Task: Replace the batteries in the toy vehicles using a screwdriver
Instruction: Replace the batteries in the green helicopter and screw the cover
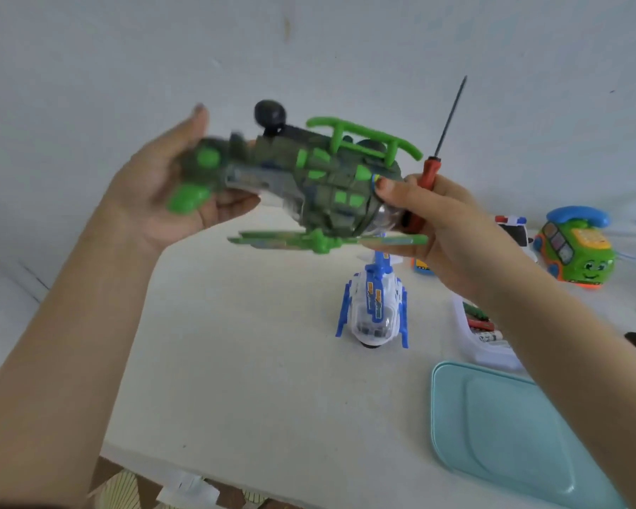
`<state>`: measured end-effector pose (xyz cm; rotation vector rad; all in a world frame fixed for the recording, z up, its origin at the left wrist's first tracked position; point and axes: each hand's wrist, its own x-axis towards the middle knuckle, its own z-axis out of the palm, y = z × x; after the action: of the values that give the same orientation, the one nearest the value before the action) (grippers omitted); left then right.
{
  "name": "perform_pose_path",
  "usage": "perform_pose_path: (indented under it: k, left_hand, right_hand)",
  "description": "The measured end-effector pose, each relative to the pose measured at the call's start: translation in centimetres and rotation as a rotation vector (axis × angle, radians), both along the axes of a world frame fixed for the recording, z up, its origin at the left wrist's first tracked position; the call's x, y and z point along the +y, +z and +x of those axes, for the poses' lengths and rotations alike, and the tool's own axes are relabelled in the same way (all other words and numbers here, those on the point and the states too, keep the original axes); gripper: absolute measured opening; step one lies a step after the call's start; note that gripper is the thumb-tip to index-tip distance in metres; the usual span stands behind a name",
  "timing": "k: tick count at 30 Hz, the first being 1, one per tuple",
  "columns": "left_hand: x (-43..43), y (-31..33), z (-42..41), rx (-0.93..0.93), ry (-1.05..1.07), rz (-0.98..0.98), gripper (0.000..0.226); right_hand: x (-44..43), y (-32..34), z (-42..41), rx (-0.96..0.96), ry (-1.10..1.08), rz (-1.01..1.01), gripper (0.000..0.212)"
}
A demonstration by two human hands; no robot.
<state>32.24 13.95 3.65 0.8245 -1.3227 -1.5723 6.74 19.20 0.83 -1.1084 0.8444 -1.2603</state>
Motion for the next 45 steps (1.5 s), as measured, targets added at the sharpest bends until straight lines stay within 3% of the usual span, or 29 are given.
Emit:
perform_pose_path:
  k: [3,6,12,16,21,23,28,34,41,45]
  left_hand:
    - [-0.7,-0.5,-0.1,0.386,-0.021,0.117,0.037]
    - [-1.3,-1.5,-1.2,0.443,0.030,0.077,0.038]
    - [-1.9,-2.5,-3.3,0.328,0.116,-0.031,0.053]
    - [-3.1,-3.0,-3.8,0.182,0.210,-0.106,0.057]
    - [-5.1,-4.1,-2.8,0.197,0.298,0.023,0.057]
    - [-5.9,-4.4,-2.6,0.169,0.270,0.051,0.054]
    - [-8.9,-5.1,-2.0,0.058,0.234,0.150,0.016]
    - [-11.5,-7.8,-1.7,-0.095,0.143,0.313,0.013]
    - [-12.6,-11.2,-1.1,-0.304,0.050,0.389,0.017]
    - [-12.8,-11.9,-1.1,-0.337,0.019,0.397,0.008]
  right_hand:
    - [-1.0,0.3,1.6,-0.191,0.014,0.126,0.027]
    - [-2.2,0.6,3.5,-0.252,-0.088,0.184,0.015]
    - [-4.4,1.0,6.8,-0.253,-0.149,0.263,0.015]
    - [-5.3,0.3,8.2,0.030,-0.136,0.279,0.029]
    - [-7.6,0.1,8.9,0.349,-0.280,0.325,0.043]
    - [-8.8,-0.2,9.3,0.322,-0.325,0.317,0.052]
    - [-11.5,-2.6,10.7,0.163,-0.319,0.460,0.071]
    - [-12.4,-6.2,12.4,0.049,-0.359,0.631,0.054]
    - [-10.8,-8.8,13.0,0.145,-0.320,0.824,0.042]
    - [-10.8,-9.9,13.3,0.169,-0.373,0.857,0.047]
